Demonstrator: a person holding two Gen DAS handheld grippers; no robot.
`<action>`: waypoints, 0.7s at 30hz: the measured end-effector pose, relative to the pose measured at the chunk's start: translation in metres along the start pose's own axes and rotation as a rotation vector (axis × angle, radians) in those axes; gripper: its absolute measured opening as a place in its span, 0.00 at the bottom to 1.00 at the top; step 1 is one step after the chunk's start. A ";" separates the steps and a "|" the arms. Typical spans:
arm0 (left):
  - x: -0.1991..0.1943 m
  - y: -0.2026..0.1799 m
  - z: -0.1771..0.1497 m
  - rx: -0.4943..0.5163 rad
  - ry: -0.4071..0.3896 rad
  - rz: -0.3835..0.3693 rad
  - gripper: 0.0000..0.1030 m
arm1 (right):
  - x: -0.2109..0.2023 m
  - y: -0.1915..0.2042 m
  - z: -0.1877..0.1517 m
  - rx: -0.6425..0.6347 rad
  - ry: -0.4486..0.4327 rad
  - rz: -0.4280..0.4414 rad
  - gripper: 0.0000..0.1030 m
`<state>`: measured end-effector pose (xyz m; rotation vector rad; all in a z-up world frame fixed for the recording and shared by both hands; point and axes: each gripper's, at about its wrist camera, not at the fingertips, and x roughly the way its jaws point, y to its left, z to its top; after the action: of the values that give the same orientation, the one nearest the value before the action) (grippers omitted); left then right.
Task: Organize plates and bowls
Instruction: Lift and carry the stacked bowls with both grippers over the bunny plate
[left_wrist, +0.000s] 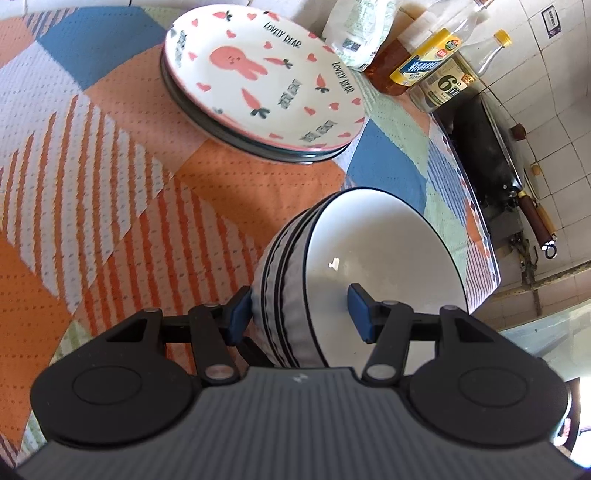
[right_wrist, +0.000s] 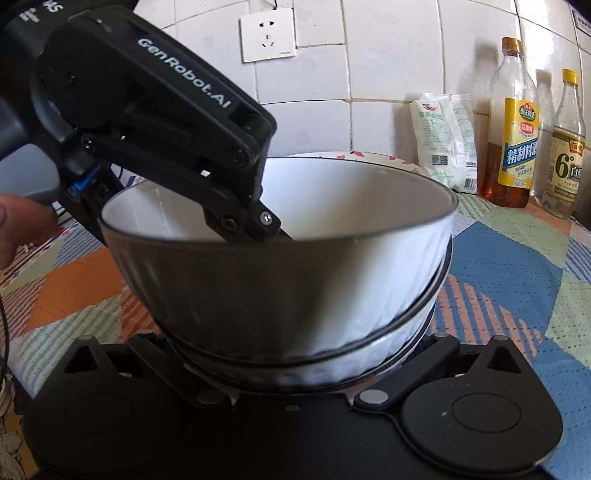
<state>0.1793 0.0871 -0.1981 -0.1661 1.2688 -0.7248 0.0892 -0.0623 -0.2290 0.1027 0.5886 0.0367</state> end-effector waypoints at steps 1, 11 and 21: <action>-0.002 0.002 -0.001 0.000 0.002 -0.005 0.53 | -0.001 0.002 0.000 0.002 0.003 0.003 1.00; -0.041 -0.008 0.016 0.028 -0.031 0.000 0.53 | -0.007 0.009 0.028 -0.034 -0.039 0.023 1.00; -0.068 -0.025 0.056 0.078 -0.100 0.028 0.53 | 0.004 -0.003 0.079 -0.062 -0.088 0.025 1.00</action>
<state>0.2127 0.0915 -0.1127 -0.1198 1.1437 -0.7323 0.1365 -0.0720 -0.1660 0.0514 0.4982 0.0740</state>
